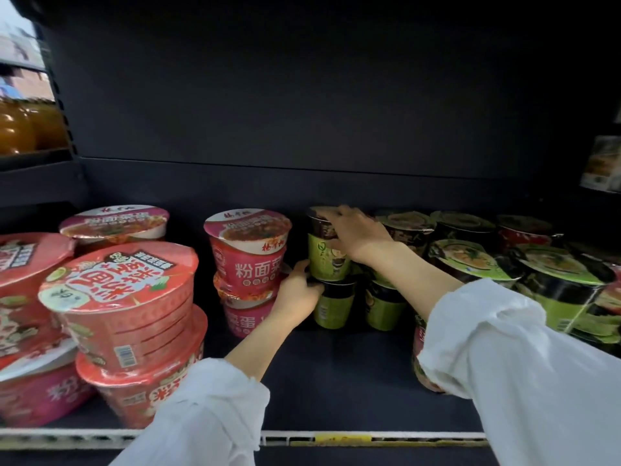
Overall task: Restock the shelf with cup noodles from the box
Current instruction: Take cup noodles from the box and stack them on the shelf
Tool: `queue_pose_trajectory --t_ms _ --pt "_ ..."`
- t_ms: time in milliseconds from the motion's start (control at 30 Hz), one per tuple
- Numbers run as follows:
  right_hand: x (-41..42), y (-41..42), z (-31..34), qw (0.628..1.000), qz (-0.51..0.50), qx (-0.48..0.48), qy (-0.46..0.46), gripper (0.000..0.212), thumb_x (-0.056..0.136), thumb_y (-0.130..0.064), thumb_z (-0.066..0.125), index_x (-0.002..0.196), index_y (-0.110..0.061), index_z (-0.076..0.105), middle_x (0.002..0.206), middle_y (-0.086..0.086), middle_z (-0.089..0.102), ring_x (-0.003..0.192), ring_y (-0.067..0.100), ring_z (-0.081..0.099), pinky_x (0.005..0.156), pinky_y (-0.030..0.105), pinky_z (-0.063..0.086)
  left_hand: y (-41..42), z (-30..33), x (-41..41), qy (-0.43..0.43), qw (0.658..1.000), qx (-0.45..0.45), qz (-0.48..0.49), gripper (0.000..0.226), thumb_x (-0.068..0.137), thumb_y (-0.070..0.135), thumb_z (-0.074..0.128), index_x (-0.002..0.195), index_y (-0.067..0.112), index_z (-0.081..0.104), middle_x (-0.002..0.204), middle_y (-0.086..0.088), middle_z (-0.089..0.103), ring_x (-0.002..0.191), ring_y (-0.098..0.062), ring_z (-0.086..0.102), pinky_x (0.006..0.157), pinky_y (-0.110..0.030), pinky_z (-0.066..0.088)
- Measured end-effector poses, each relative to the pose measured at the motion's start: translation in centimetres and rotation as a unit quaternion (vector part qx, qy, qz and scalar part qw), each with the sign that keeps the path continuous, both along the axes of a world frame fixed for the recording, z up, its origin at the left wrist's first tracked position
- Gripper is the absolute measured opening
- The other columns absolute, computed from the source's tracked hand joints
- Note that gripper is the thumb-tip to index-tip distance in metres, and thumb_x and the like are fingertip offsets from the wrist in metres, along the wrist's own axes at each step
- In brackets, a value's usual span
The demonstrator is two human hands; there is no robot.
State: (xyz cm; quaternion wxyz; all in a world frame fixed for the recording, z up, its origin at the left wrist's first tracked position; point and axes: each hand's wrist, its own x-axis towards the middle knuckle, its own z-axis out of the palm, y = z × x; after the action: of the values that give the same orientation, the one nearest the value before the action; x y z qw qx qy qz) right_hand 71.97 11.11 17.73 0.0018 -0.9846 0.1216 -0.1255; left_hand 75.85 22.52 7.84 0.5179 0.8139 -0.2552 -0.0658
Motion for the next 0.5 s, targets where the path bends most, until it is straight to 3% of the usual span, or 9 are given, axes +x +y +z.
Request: queue_pose_trajectory --t_ms 100,233,333,500 --pt "-0.1 -0.1 -1.2 0.997 -0.026 -0.060 -0.040 0.065 0.091 -0.008 0.054 0.146 -0.027 0.026 0.150 0.004 0.031 0.139 0.027 0.027 0.112 0.041 0.026 0.0 0.5 -0.5 -0.028 1.000 0.006 -0.009 0.052 0.089 0.004 0.055 0.139 0.011 0.041 0.133 -0.010 0.055 0.121 -0.024 0.053 0.095 -0.023 0.041" --pt "-1.8 0.1 -2.1 0.997 -0.018 0.001 -0.076 0.071 0.087 0.001 0.050 0.147 -0.025 0.022 0.152 0.001 0.024 0.142 0.023 0.019 0.115 0.040 0.024 0.0 1.6 -1.9 -0.087 0.996 0.022 -0.009 0.046 0.089 0.005 0.054 0.134 0.010 0.045 0.127 -0.010 0.059 0.117 -0.025 0.056 0.093 -0.026 0.045" --pt "-4.8 1.0 -2.6 0.984 0.016 0.004 -0.175 0.063 0.086 0.001 0.049 0.144 -0.019 0.033 0.146 0.003 0.035 0.136 0.025 0.031 0.105 0.041 0.038 0.4 2.5 -3.8 -0.177 0.982 0.059 -0.003 0.041 0.088 0.008 0.055 0.128 0.008 0.049 0.125 -0.012 0.056 0.115 -0.025 0.056 0.093 -0.033 0.048" --pt "-11.5 1.8 -2.7 0.982 0.027 0.024 -0.186 0.034 0.090 -0.006 0.043 0.122 -0.013 0.054 0.119 0.006 0.055 0.112 0.025 0.050 0.088 0.037 0.046 0.9 4.8 -9.1 -0.286 0.951 0.115 0.030 0.030 0.089 0.016 0.056 0.119 0.012 0.053 0.113 -0.008 0.058 0.103 -0.025 0.059 0.080 -0.040 0.052"
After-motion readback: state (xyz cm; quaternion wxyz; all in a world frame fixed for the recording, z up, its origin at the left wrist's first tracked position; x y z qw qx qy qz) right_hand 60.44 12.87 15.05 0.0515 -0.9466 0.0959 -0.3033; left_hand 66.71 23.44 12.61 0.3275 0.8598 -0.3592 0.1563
